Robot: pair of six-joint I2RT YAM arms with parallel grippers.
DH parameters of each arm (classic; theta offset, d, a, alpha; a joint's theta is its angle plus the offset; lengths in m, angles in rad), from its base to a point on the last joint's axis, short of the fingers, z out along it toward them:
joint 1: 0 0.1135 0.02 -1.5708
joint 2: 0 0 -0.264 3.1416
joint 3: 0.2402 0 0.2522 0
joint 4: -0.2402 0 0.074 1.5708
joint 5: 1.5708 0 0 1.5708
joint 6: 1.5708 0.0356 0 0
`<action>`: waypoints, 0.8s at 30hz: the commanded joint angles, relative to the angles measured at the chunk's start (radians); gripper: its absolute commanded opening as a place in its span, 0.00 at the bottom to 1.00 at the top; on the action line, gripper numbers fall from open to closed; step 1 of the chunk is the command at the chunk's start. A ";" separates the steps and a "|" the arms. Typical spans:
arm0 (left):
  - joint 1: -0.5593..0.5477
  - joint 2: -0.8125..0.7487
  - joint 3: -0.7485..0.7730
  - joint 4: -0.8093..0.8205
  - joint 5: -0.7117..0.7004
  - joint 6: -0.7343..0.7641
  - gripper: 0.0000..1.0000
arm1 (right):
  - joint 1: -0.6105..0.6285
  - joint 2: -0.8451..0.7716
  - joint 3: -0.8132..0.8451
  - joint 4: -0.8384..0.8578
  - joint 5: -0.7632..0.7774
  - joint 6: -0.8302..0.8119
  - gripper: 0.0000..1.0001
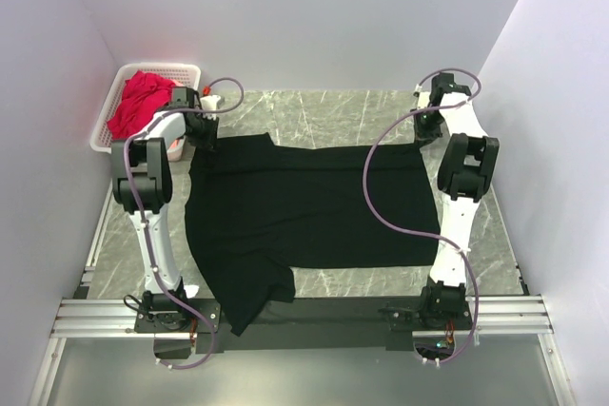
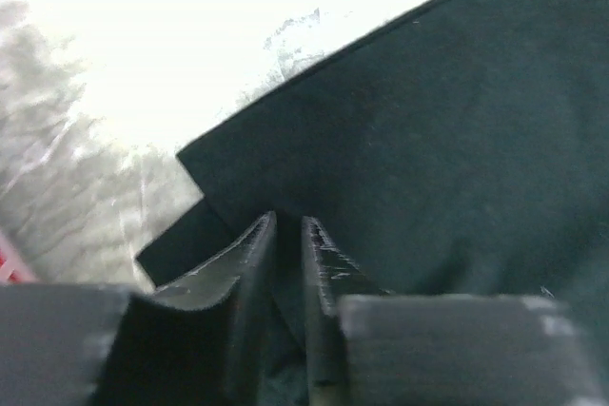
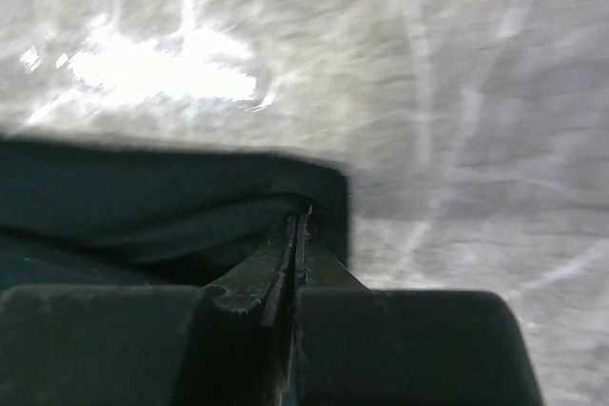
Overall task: Fold and stack the t-shirts
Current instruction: Fold the tshirt
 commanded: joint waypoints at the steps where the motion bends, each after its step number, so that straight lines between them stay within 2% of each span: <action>1: -0.010 0.056 0.089 0.021 -0.012 -0.030 0.17 | -0.012 -0.026 0.037 0.106 0.123 0.022 0.00; 3: -0.012 0.102 0.131 0.015 -0.007 -0.042 0.06 | -0.012 -0.026 0.040 0.144 0.178 0.013 0.00; 5: -0.017 0.130 0.194 0.018 -0.016 -0.056 0.02 | -0.012 -0.007 0.072 0.161 0.209 0.009 0.00; 10: -0.017 0.214 0.331 0.012 -0.016 -0.081 0.01 | -0.011 0.040 0.141 0.190 0.272 -0.001 0.00; 12: -0.017 0.216 0.357 0.015 -0.004 -0.089 0.07 | -0.008 0.050 0.158 0.187 0.272 -0.016 0.00; 13: -0.017 0.207 0.357 0.037 0.001 -0.087 0.14 | -0.006 0.052 0.159 0.178 0.269 -0.024 0.00; 14: -0.017 0.195 0.349 0.051 0.016 -0.086 0.32 | -0.005 0.043 0.152 0.161 0.258 -0.030 0.05; 15: -0.017 0.170 0.335 0.068 0.025 -0.081 0.40 | -0.005 0.034 0.138 0.161 0.247 -0.039 0.21; 17: -0.017 0.153 0.332 0.094 0.045 -0.090 0.51 | -0.006 -0.018 0.074 0.173 0.229 -0.044 0.36; 18: -0.017 0.149 0.338 0.091 0.063 -0.090 0.52 | -0.006 -0.038 0.049 0.180 0.224 -0.053 0.45; 19: -0.017 0.149 0.358 0.087 0.067 -0.092 0.52 | -0.005 -0.058 0.029 0.187 0.221 -0.057 0.50; 22: -0.018 0.136 0.364 0.082 0.073 -0.098 0.53 | -0.006 -0.111 0.006 0.170 0.197 -0.080 0.57; 24: -0.017 0.138 0.368 0.082 0.062 -0.090 0.54 | -0.006 -0.132 0.012 0.138 0.163 -0.094 0.57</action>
